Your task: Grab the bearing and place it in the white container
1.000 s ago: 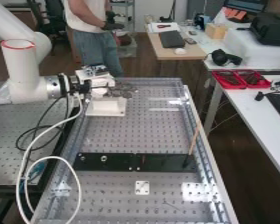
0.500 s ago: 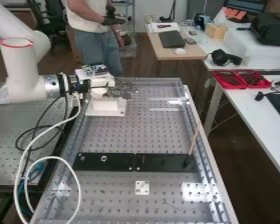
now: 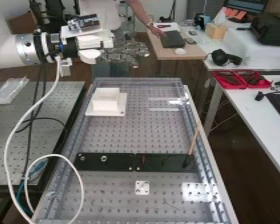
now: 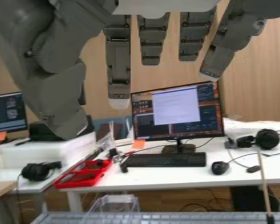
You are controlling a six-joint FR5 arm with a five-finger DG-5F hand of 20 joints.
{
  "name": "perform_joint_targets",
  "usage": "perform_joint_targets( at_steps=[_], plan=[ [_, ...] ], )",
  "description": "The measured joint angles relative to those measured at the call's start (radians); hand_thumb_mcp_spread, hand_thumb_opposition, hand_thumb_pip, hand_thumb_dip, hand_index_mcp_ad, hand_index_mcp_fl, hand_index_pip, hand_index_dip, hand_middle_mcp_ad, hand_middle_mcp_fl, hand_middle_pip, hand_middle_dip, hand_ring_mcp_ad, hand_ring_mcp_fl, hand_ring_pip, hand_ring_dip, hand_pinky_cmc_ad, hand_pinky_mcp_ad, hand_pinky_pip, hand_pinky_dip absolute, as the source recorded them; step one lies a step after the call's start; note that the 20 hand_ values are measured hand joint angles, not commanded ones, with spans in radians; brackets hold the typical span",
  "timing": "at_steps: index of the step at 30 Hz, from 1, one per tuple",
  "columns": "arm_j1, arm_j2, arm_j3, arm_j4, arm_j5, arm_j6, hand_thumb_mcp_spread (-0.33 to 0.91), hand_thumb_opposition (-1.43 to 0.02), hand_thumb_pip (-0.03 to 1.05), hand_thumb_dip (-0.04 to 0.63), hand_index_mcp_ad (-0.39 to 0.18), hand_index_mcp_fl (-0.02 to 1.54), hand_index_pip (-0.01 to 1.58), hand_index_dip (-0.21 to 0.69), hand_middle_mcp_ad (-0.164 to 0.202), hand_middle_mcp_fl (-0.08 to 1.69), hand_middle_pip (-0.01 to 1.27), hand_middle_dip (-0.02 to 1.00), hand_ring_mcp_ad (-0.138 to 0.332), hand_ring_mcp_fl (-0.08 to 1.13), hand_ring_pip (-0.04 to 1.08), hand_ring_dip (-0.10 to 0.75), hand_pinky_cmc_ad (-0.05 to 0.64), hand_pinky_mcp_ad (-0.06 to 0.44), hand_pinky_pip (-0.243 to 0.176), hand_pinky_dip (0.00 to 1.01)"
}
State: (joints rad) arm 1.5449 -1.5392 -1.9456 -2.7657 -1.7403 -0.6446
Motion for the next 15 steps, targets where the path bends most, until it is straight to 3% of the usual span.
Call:
perform_joint_targets(
  at_steps=[11, 15],
  plan=[
    [-0.058, -0.007, 0.122, -0.075, 0.097, 0.075, 0.24, -0.79, 0.67, 0.239, -0.065, 0.02, 0.84, -0.017, 0.061, 0.01, 0.13, 0.19, 0.18, 0.0, 0.09, 0.093, 0.34, 0.215, -0.091, 0.57],
    [-0.074, -0.023, 0.142, -0.079, 0.12, 0.067, 0.24, -0.78, 0.67, 0.239, -0.065, 0.02, 0.77, -0.017, 0.061, 0.01, 0.13, 0.19, 0.18, 0.0, 0.09, 0.093, 0.34, 0.215, -0.091, 0.56]
  ],
)
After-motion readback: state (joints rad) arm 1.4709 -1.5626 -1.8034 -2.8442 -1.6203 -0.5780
